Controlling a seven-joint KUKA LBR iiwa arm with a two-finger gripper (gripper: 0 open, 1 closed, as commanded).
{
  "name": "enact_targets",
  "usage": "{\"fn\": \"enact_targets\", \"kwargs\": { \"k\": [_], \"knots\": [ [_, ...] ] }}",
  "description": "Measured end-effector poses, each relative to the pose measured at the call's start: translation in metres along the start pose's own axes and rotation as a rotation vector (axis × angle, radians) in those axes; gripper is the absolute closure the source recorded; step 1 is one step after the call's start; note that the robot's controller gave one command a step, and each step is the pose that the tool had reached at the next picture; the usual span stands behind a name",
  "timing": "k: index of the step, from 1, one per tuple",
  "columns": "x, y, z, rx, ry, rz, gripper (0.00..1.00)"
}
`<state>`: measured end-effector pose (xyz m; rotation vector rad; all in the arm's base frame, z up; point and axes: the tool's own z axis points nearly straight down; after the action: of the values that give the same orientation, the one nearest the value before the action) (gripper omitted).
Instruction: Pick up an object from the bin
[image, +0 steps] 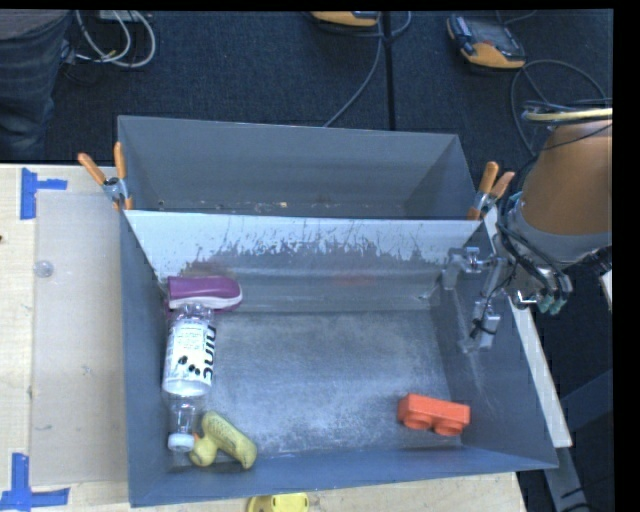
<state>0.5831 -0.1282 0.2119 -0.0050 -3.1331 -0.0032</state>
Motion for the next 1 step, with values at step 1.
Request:
{"fn": "enact_targets", "kwargs": {
  "k": [1],
  "knots": [
    [-0.0014,0.0005,-0.0049,0.001,-0.008,-0.003,0.0]
  ]
}}
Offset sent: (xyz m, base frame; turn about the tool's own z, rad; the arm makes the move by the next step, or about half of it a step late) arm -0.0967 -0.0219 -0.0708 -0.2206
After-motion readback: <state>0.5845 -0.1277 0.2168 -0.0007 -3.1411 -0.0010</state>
